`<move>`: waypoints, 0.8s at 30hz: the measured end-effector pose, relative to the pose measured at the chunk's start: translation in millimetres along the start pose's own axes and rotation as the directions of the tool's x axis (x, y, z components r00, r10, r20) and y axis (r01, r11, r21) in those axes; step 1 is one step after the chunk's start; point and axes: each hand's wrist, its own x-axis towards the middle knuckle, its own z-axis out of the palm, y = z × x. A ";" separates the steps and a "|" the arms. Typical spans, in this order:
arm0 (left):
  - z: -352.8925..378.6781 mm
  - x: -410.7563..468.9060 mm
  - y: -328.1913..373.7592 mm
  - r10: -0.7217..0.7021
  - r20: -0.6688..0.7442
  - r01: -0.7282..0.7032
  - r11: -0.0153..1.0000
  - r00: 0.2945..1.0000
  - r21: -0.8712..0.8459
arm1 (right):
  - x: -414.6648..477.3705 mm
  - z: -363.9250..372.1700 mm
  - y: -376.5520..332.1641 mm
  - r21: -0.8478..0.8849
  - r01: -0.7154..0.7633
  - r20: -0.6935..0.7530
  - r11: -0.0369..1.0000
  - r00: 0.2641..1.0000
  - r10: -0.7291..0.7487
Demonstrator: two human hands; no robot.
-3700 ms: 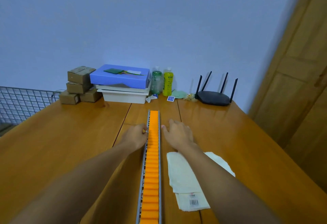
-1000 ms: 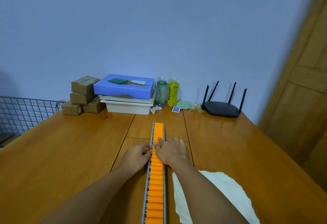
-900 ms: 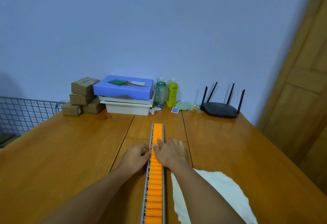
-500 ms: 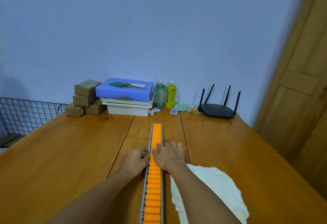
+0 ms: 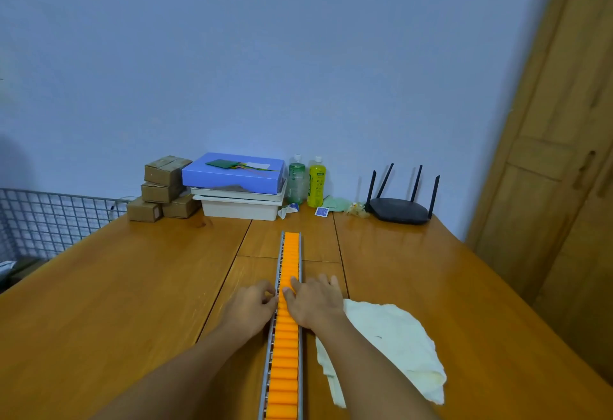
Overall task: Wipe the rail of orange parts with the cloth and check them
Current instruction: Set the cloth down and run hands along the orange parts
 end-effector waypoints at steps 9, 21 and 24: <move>-3.9 -21.6 5.9 -0.010 0.007 0.010 1.000 1.000 0.016 | -19.9 0.0 -0.7 0.002 0.002 0.003 1.000 1.000 -0.002; -7.1 -55.6 13.7 -0.008 0.002 0.008 1.000 1.000 -0.011 | -53.4 0.7 -3.7 0.006 0.002 -0.012 1.000 1.000 -0.002; -9.7 -64.2 14.4 -0.001 0.001 0.001 1.000 1.000 -0.015 | -62.8 0.8 -5.1 0.014 0.004 -0.013 1.000 1.000 -0.004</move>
